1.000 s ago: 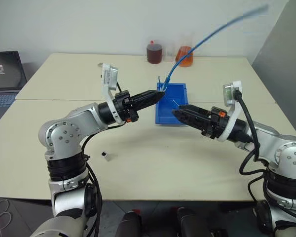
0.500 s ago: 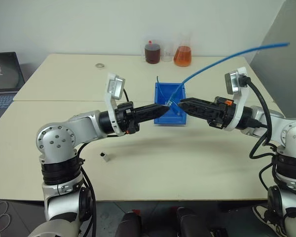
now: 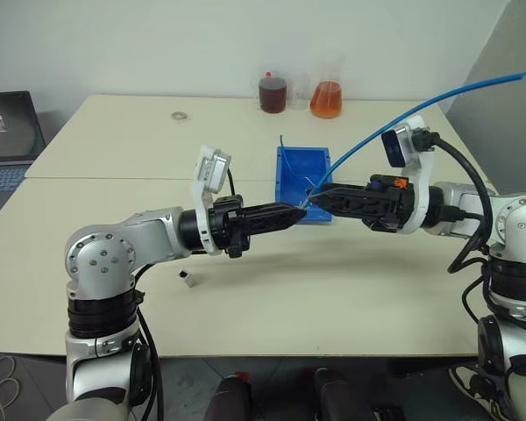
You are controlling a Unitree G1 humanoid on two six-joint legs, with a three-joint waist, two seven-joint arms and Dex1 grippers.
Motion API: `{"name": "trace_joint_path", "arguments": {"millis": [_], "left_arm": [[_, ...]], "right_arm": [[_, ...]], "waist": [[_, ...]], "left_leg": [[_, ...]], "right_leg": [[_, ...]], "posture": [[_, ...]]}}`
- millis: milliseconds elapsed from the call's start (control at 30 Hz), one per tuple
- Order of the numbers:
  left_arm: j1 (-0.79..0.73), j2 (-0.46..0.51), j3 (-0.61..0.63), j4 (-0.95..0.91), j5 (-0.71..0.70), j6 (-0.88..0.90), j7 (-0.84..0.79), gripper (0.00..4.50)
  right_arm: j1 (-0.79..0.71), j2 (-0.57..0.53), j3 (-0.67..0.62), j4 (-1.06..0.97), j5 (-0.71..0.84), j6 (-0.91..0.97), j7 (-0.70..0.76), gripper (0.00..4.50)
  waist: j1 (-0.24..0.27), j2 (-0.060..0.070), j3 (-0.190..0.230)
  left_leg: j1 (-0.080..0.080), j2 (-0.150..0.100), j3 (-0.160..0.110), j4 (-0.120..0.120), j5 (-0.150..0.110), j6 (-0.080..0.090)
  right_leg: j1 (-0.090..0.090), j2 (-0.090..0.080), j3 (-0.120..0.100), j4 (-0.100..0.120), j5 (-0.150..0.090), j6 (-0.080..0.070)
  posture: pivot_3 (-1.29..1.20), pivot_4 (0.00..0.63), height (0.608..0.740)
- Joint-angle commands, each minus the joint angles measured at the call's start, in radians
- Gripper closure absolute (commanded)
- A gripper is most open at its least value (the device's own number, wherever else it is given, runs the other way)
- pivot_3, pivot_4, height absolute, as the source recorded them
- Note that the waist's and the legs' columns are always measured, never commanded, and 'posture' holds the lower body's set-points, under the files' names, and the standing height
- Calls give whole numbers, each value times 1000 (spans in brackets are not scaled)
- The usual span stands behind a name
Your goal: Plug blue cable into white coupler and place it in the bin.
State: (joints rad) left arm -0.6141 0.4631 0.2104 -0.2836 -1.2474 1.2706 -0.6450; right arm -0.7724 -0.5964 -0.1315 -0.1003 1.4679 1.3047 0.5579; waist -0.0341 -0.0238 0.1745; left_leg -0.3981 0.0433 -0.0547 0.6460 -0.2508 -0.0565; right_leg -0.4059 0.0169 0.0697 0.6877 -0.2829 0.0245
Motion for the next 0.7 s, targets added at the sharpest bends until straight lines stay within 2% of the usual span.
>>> {"name": "trace_joint_path", "arguments": {"millis": [33, 167, 367, 700], "left_arm": [[-2, 14, -9, -33, -23, -31, -14, 4277], [-2, 18, -22, -31, -20, -43, -16, 4277], [1, 29, -37, -29, -18, -57, -30, 4277], [27, 44, -63, -51, 10, -103, -57, 4277]], "right_arm": [[-30, -10, -2, 0, 11, 15, 31, 1940], [-25, -2, 1, -8, 14, 20, 31, 2738], [-24, 4, 9, -7, 16, 25, 33, 4252], [-36, -17, 14, 13, -32, 35, 68, 4317]], "waist": [[0, 0, 0], [0, 0, 0], [0, 0, 0], [0, 0, 0]], "left_leg": [[0, 0, 0, 0, 0, 0], [0, 0, 0, 0, 0, 0], [0, 0, 0, 0, 0, 0], [-1, 0, 0, -1, 0, 0]], "right_leg": [[0, 0, 0, 0, 0, 0], [0, 0, 0, 0, 0, 0], [0, 0, 0, -1, 0, 0], [0, 0, 0, -2, 0, 0]], "posture": [[0, 150, 740], [0, 150, 740], [0, 150, 740], [0, 150, 740]]}}
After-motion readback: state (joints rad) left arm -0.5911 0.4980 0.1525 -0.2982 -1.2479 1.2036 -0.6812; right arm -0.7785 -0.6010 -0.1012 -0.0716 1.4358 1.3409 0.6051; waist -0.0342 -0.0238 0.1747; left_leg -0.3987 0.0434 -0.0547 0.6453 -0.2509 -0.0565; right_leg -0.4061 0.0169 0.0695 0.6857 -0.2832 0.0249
